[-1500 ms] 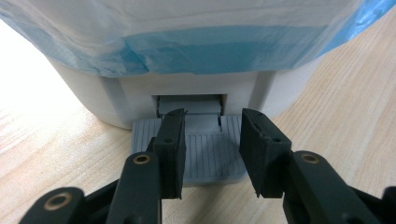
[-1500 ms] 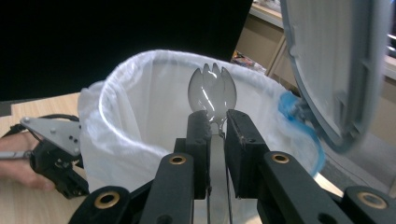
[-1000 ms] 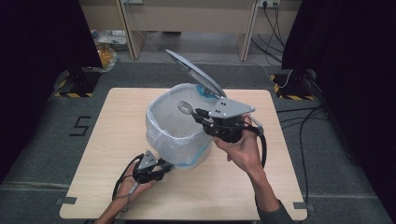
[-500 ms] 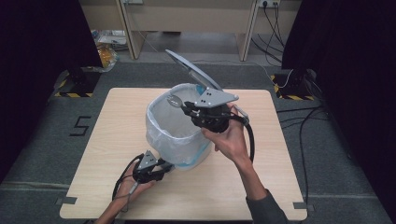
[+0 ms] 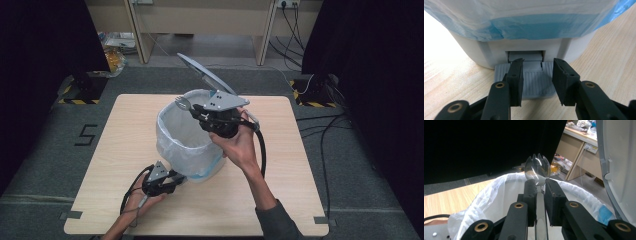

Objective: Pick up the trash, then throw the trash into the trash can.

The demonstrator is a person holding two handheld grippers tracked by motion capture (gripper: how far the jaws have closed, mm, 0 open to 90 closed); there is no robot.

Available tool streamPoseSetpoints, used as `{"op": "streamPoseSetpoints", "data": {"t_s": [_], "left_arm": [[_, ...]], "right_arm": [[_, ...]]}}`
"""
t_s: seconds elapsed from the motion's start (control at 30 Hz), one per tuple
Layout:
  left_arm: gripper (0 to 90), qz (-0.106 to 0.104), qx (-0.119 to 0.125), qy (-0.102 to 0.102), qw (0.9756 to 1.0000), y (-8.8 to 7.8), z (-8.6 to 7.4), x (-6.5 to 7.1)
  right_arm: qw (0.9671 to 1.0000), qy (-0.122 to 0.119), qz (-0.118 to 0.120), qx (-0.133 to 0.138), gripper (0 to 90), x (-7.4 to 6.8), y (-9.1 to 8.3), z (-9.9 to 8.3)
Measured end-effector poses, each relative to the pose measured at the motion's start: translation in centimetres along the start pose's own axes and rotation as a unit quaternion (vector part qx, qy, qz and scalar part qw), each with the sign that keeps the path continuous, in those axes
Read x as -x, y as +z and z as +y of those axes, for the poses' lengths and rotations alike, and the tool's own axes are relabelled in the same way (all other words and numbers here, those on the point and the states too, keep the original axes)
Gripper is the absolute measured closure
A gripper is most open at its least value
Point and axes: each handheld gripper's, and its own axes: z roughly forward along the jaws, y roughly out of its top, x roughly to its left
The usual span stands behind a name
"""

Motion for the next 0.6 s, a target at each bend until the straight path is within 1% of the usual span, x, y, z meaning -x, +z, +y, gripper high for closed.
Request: {"op": "streamPoseSetpoints", "data": {"t_s": [0.2,0.6], "left_arm": [[60.3,0.000,0.000,0.000,1.0000,0.00,0.00,0.00],[60.3,0.000,0.000,0.001,1.0000,0.00,0.00,0.01]], "right_arm": [[1.0000,0.003,-0.004,0.007,79.8,-0.09,0.57,0.00],[0.9999,0.011,-0.010,0.007,79.8,0.09,1.02,-0.37]]}}
